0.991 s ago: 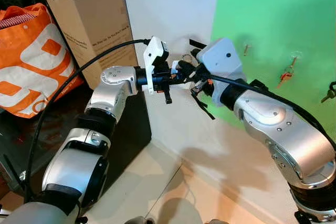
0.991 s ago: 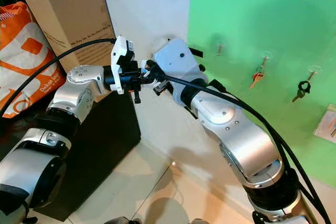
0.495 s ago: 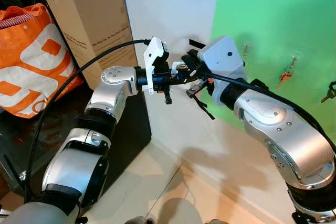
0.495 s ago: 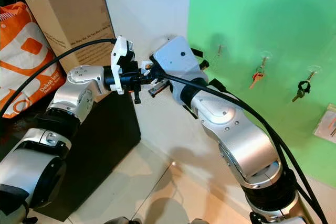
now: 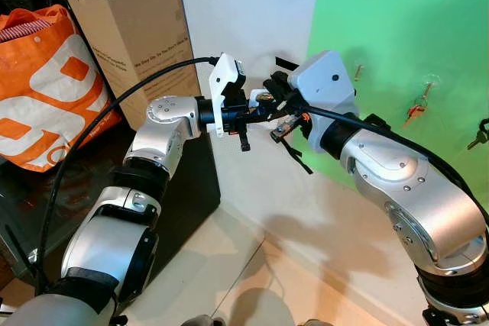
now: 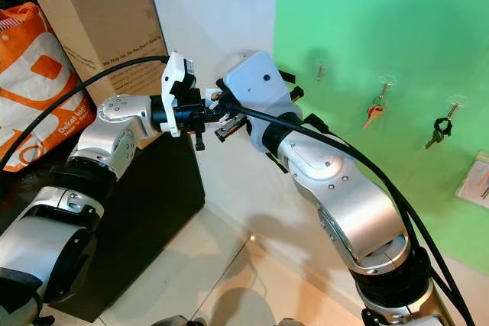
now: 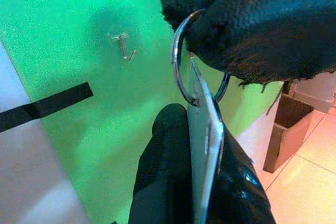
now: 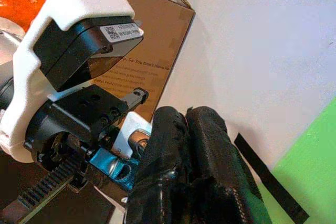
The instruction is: Hang keys on a hook
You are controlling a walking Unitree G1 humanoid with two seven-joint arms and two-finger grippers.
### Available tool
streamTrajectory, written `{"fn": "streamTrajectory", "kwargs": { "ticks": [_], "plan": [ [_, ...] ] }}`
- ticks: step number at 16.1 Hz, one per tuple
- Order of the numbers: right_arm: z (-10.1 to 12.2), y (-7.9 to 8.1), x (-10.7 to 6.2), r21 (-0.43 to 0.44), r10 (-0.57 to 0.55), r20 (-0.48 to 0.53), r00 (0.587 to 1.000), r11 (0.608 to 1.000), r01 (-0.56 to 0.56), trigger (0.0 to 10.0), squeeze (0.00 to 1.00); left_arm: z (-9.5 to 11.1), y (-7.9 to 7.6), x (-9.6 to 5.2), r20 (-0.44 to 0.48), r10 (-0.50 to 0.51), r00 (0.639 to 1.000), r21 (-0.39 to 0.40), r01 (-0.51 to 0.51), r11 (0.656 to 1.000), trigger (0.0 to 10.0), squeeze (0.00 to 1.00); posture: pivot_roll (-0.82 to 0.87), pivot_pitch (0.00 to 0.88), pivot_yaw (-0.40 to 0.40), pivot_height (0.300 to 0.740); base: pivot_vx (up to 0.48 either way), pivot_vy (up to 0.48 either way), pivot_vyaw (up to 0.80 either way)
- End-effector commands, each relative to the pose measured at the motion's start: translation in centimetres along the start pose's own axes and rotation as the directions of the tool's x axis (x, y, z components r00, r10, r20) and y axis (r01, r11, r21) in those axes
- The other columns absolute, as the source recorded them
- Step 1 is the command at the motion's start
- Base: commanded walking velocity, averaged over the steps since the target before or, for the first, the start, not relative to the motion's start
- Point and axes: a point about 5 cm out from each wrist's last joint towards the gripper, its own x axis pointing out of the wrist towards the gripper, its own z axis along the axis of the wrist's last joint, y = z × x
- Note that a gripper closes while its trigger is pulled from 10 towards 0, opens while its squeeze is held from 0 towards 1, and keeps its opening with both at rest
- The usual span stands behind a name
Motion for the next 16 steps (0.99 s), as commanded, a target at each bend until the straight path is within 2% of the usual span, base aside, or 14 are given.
{"fn": "streamTrajectory", "kwargs": {
  "ticks": [1, 2, 3, 14, 16],
  "plan": [
    [-0.4, -0.3, 0.0, 0.011, -0.021, -0.013, 1.000, 1.000, 0.021, 0.0, 0.00, 1.0, 0.3, 0.0, 0.014, 0.012, 1.000, 0.042, -0.013, 0.999, 10.0, 0.00, -0.19, 0.000, 0.088, 0.740, 0.000, 0.000, 0.00],
    [-0.3, -0.4, 0.0, 0.017, -0.025, -0.008, 1.000, 1.000, 0.025, 0.0, 0.00, 1.0, 0.4, 0.0, 0.021, 0.027, 0.999, 0.031, -0.028, 0.999, 10.0, 0.28, -0.19, 0.000, 0.088, 0.740, 0.000, 0.000, 0.00],
    [-0.3, -0.5, 0.0, 0.020, -0.028, -0.005, 1.000, 0.999, 0.028, 0.0, 0.00, 1.0, 0.5, 0.0, 0.024, 0.035, 0.999, 0.024, -0.035, 0.999, 10.0, 1.00, -0.19, 0.000, 0.088, 0.740, 0.000, 0.000, 0.00],
    [-0.3, -1.0, 0.0, 0.044, -0.050, 0.002, 0.999, 0.998, 0.049, 0.0, 0.00, 0.8, 0.5, -1.2, 0.033, 0.067, 0.997, 0.020, -0.068, 0.998, 10.0, 1.00, -0.18, 0.000, 0.081, 0.740, 0.000, 0.000, 0.00],
    [-0.6, -1.3, -0.1, 0.044, -0.063, -0.006, 0.998, 0.997, 0.063, 0.0, 0.00, 0.5, 0.5, -2.1, 0.024, 0.094, 0.995, 0.013, -0.094, 0.995, 10.0, 1.00, -0.18, 0.000, 0.083, 0.740, 0.000, 0.000, 0.00]
  ]
}}
